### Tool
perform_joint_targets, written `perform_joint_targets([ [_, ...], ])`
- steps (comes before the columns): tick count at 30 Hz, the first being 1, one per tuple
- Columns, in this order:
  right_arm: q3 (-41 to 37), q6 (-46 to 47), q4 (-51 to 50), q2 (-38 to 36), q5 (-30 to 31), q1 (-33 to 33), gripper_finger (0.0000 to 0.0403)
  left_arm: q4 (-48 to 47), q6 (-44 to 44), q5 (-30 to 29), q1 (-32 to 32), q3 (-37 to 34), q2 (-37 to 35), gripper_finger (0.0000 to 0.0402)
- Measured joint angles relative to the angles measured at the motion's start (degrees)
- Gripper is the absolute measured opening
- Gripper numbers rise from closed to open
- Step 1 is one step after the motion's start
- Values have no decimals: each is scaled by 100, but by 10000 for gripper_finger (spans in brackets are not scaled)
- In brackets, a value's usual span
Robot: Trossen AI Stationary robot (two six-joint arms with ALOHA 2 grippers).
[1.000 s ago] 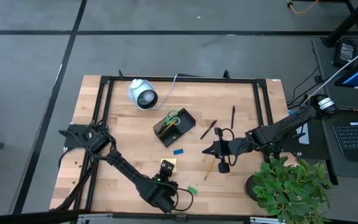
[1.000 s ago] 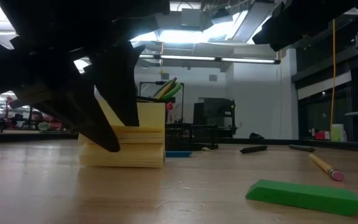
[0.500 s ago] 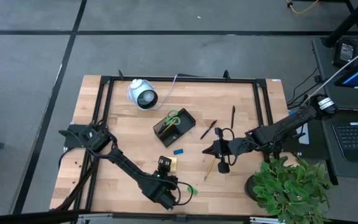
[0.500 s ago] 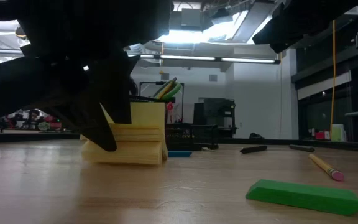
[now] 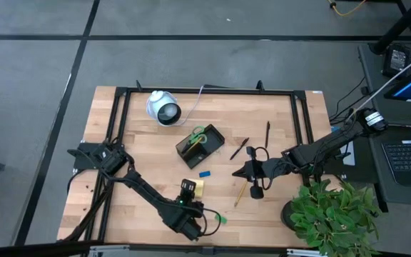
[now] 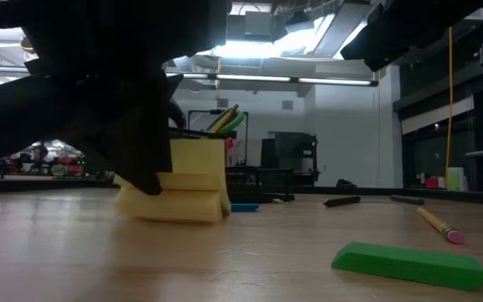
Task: Pick and place office supplies into organizer
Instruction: Put the yellow sticky note pad into the black desk organizer
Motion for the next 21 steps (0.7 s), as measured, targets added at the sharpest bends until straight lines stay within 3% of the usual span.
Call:
perform_joint_targets([
  [7,0,0,0,0,0,0,8,0,-36,-122,-146,1,0,11],
  [21,0,-20,14,1,0,2,8,-319,-766,-1158,-505,140,-19,7],
])
